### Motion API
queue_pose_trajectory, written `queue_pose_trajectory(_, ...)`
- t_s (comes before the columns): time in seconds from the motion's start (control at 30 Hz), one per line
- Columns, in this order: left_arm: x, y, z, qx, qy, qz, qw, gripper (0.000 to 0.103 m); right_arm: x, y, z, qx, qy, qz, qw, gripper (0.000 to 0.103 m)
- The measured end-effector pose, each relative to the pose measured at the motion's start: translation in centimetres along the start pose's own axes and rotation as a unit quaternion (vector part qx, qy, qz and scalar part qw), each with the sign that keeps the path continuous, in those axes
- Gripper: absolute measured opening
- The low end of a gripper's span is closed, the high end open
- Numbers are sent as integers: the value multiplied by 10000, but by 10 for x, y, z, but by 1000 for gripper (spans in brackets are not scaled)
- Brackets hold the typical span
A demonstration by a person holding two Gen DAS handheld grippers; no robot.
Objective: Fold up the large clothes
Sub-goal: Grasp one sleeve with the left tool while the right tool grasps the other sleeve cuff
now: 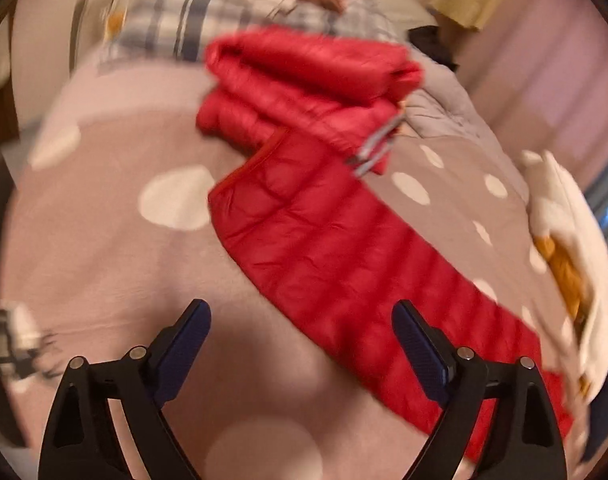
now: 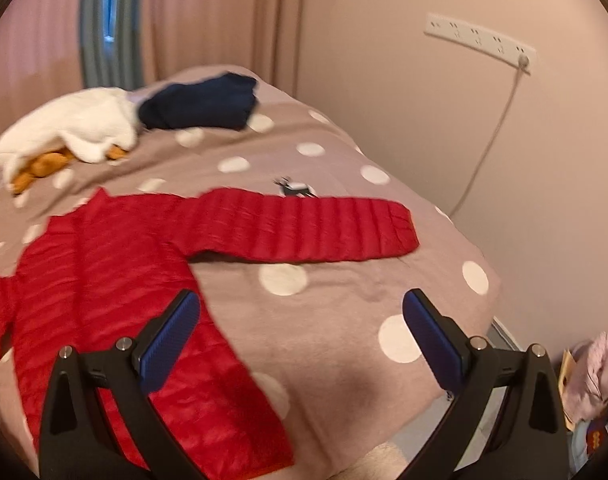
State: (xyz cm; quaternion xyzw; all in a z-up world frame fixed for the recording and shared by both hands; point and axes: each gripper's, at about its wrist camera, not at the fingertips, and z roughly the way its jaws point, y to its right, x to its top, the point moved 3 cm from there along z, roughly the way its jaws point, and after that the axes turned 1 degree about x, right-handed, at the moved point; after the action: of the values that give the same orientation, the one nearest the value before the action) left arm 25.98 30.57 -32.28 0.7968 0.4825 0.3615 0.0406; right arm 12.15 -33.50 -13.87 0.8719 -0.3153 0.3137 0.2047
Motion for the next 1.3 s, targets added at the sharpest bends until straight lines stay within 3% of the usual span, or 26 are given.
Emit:
queue_pose_trajectory(0.1, 4, -7, 19, -115, -105, -300, 9994, 78, 7, -4, 19, -163, -46, 40, 9998, 99)
queue_pose_trajectory(0.2, 7, -3, 38, -730, -282, -464, 9959, 75, 13, -7, 44, -175, -84, 214, 9996, 97)
queue_pose_trajectory(0.3, 13, -1, 45, -1018, -266, -767, 9915, 69, 14, -6, 68, -167, -174, 361, 9991, 96)
queue_pose_trajectory(0.37, 15, -1, 52, -1232, -462, -982, 9864, 41, 13, -3, 86, -131, -287, 476, 9984, 94)
queue_pose_trajectory(0.43, 13, -2, 54, -1171, -473, -1040, 9865, 32, 11, 4, 106, -131, -418, 580, 9974, 88)
queue_pose_trajectory(0.53, 10, 8, 54, -667, -219, -541, 9961, 19, 13, 21, 134, -283, -542, 746, 9953, 82)
queue_pose_trajectory(0.67, 9, 11, 51, -430, 71, -341, 9985, 12, 22, 53, 166, -344, -558, 1246, 9900, 79)
queue_pose_trajectory(0.73, 8, 9, 48, -444, 78, -311, 9985, 11, 27, 70, 183, -341, -573, 1533, 9859, 79)
queue_pose_trajectory(0.83, 8, 4, 51, -972, -169, -464, 9940, 12, 31, 97, 198, -471, -620, 1953, 9776, 79)
queue_pose_trajectory(0.9, 10, -4, 58, -1210, -367, -845, 9884, 22, 29, 106, 199, -434, -591, 2115, 9746, 81)
queue_pose_trajectory(0.97, 14, 1, 59, -1593, -433, -1106, 9801, 47, 26, 111, 198, -421, -557, 2166, 9738, 81)
queue_pose_trajectory(1.0, 14, 1, 57, -1790, -527, -1167, 9755, 51, 24, 112, 199, -440, -587, 2169, 9734, 81)
queue_pose_trajectory(1.07, 12, 9, 55, -2158, -781, -1077, 9673, 70, 19, 115, 202, -473, -643, 2187, 9725, 81)
queue_pose_trajectory(1.1, 11, 13, 54, -2278, -849, -976, 9651, 74, 17, 116, 203, -488, -663, 2228, 9714, 81)
queue_pose_trajectory(1.17, 9, 22, 53, -2295, -859, -750, 9666, 75, 12, 116, 207, -463, -732, 2313, 9690, 81)
queue_pose_trajectory(1.23, 7, 30, 57, -2462, -926, -742, 9619, 74, 9, 114, 210, -362, -798, 2379, 9673, 81)
queue_pose_trajectory(1.3, 7, 30, 65, -2435, -984, -951, 9602, 52, 8, 111, 212, -291, -816, 2363, 9678, 81)
